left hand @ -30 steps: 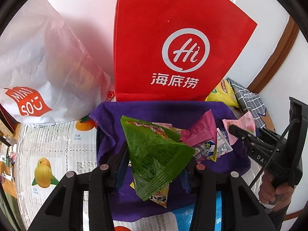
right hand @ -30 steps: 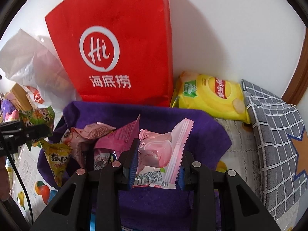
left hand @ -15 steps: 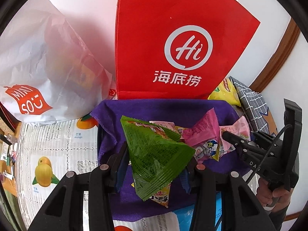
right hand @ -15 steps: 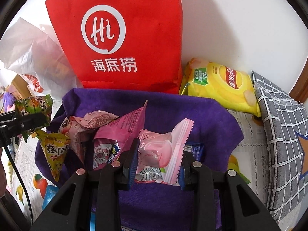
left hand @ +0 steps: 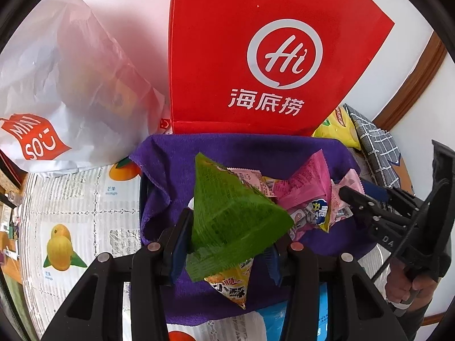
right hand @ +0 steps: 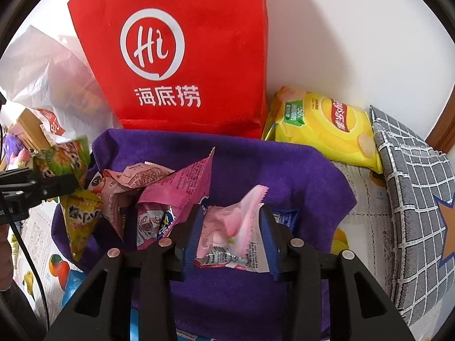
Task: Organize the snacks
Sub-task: 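Open the right tool to drop the pink candy while the left tool releases the green bag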
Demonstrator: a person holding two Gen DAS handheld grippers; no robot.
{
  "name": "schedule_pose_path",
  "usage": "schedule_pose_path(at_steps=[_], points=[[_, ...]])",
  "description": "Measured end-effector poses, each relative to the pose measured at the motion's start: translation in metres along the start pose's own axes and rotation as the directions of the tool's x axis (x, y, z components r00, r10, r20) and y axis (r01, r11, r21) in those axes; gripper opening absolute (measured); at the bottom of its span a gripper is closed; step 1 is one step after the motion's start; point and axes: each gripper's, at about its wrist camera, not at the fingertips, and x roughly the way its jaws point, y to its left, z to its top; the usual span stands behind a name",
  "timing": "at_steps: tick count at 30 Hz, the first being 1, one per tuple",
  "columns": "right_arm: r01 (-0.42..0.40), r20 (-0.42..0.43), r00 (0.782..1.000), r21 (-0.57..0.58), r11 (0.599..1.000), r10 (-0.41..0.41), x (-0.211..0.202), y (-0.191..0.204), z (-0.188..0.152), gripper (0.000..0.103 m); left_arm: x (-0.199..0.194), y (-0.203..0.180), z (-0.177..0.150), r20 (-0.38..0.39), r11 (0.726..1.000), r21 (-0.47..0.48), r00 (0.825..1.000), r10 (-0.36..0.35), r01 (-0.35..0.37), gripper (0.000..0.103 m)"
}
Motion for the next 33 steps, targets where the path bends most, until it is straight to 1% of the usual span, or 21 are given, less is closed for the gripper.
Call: schedule_pose_path(at_steps=[17,19,21,23,25,33], points=[[0.001,0.048,0.999,0.027,1.0,-0.002,-0.023,-0.007,0.008,0.048,0.004,-0.01,-0.001,-0.001,0.999,0.032,1.0,0.001,-0.001,0.044],[0.0,0.05,0.999,0.025,1.0,-0.001,-0.024,-0.007,0.008,0.048,0.004,-0.012,0.0,0.0,0.999,0.038,1.0,0.006,-0.006,0.048],[0.001,0.053,0.999,0.02,1.0,-0.002,-0.025,-0.006,0.008,0.048,0.003,-0.014,-0.001,0.006,0.999,0.047,1.0,0.012,-0.013,0.055],[0.004,0.058,0.998,0.016,1.0,-0.005,-0.027,-0.005,0.007,0.048,0.001,-0.016,-0.001,0.01,0.998,0.055,1.0,0.014,-0.014,0.057],[0.003,0.065,0.998,0.016,1.0,-0.004,-0.031,-0.004,0.007,0.048,-0.001,-0.017,-0.001,0.017,0.998,0.06,1.0,0.013,-0.014,0.062],[-0.006,0.081,0.997,0.028,1.0,0.003,-0.043,0.001,0.01,0.048,-0.012,-0.017,0.0,0.034,0.999,0.05,0.999,0.003,-0.005,0.068]])
